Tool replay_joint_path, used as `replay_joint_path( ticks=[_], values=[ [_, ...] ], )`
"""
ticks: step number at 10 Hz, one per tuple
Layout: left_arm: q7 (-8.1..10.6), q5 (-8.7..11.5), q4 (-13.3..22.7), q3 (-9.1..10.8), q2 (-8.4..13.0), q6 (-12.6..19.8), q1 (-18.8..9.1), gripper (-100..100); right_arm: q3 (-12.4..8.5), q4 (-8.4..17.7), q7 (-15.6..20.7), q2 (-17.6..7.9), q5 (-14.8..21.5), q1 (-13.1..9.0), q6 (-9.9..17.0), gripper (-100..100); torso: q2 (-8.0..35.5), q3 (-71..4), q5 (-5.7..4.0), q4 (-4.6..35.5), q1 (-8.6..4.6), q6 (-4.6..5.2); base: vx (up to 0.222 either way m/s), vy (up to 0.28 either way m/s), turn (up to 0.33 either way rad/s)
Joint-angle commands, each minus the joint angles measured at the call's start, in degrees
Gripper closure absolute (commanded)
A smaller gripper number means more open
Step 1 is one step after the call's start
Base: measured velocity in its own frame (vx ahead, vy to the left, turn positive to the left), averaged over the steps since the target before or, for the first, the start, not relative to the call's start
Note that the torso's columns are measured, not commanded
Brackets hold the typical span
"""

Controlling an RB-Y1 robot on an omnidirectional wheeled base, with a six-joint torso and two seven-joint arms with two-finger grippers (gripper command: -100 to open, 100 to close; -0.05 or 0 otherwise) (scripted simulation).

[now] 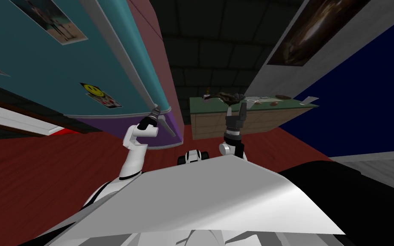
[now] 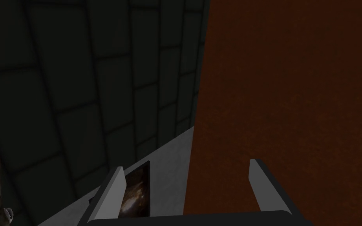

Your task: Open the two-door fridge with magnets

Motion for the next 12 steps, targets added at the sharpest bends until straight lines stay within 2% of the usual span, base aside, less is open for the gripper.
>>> replay_joint_path(
  ticks=[1, 3, 4, 5, 10, 12],
  values=[
    [-0.02, 0.0, 0.0, -0.01, 0.0, 0.2, 0.0, 100, 0.0, 0.0, 0.0, 0.0, 0.0, 0.0, 0.0, 0, 0.0, 0.0, -0.07, 0.0, -0.14, 0.04, 0.005, -0.002, 0.022],
    [-0.47, 1.9, -2.0, -2.27, 0.9, 0.3, 0.8, 100, 0.0, 0.0, 0.0, 0.0, 0.0, 0.0, 0.0, 0, 0.3, 0.2, -0.13, 0.1, -0.20, 0.08, -0.164, 0.176, -0.075],
    [-0.47, 1.9, -2.0, -2.27, 0.9, 0.3, 0.8, 100, 0.0, 0.0, 0.0, 0.0, 0.0, 0.0, 0.0, 0, 0.6, 0.3, -0.03, 0.2, 0.10, 0.00, -0.199, 0.214, -0.096],
    [-0.69, 2.8, -3.1, -3.42, 1.3, 0.3, 1.1, 100, 0.0, 0.0, 0.0, 0.0, 0.0, 0.0, 0.0, 0, 0.3, 0.2, -0.07, 0.3, 0.02, -0.30, -0.258, 0.212, -0.060],
    [-1.83, 7.4, -8.6, -9.17, 3.5, 0.3, 2.4, 100, 0.0, 0.0, 0.0, 0.0, 0.0, -0.1, 0.0, 0, 0.4, 0.2, -0.12, 0.5, 0.21, -0.50, -0.337, 0.308, -0.087],
    [-2.29, 9.3, -10.8, -11.47, 4.4, 0.3, 2.9, 100, 0.0, 0.0, 0.0, 0.0, 0.0, 0.0, 0.0, 0, 0.1, 0.0, -0.22, 0.5, -0.14, -0.34, -0.278, 0.293, -0.073]
  ],
)
